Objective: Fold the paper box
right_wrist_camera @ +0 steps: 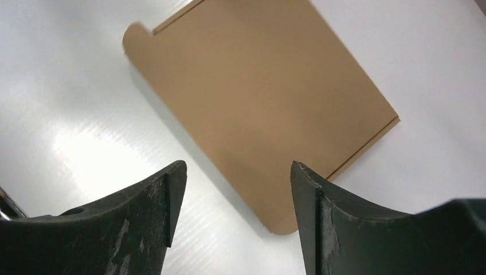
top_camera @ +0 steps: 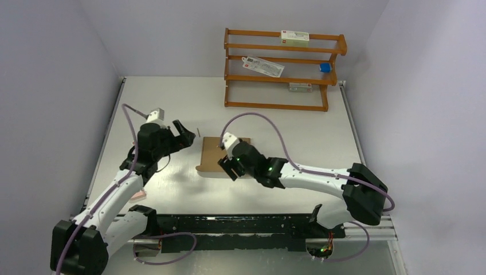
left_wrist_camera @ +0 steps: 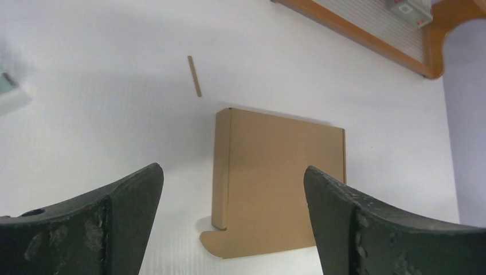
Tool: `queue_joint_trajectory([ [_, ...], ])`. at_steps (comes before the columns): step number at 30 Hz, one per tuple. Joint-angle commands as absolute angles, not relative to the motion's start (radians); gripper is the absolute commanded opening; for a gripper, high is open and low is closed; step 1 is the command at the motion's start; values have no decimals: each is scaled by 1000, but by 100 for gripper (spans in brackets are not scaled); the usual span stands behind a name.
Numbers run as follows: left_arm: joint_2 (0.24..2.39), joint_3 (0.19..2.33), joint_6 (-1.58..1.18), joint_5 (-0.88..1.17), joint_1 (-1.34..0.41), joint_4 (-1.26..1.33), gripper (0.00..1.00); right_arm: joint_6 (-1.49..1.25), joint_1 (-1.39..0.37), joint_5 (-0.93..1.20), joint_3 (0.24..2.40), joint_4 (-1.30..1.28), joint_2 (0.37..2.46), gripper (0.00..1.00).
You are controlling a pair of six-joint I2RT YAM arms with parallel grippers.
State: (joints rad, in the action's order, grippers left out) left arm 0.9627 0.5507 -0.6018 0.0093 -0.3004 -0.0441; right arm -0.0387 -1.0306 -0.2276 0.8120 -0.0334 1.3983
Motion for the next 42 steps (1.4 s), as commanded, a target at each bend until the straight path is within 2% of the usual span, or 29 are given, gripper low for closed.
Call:
queue_joint_trajectory([
  [1,922,574,-629,160,-188,-133,97,152,-1129,-353,837,-105,1446,71],
  [8,927,603,-585,231,-93,-190,97,310,-1298,-544,848,-41,1587,71],
  [15,979,592,-556,290,-92,-164,97,496,-1341,-789,841,168,1744,62],
  [23,1035,560,-587,325,-92,-93,92,585,-1342,-791,858,256,1864,52],
  [31,1020,601,-571,310,-92,-143,92,592,-1327,-782,867,259,1841,32],
  [37,1001,663,-535,302,-92,-203,92,570,-1286,-724,887,203,1782,8],
  [42,1001,718,-480,310,-93,-261,92,517,-1268,-669,941,71,1747,2],
])
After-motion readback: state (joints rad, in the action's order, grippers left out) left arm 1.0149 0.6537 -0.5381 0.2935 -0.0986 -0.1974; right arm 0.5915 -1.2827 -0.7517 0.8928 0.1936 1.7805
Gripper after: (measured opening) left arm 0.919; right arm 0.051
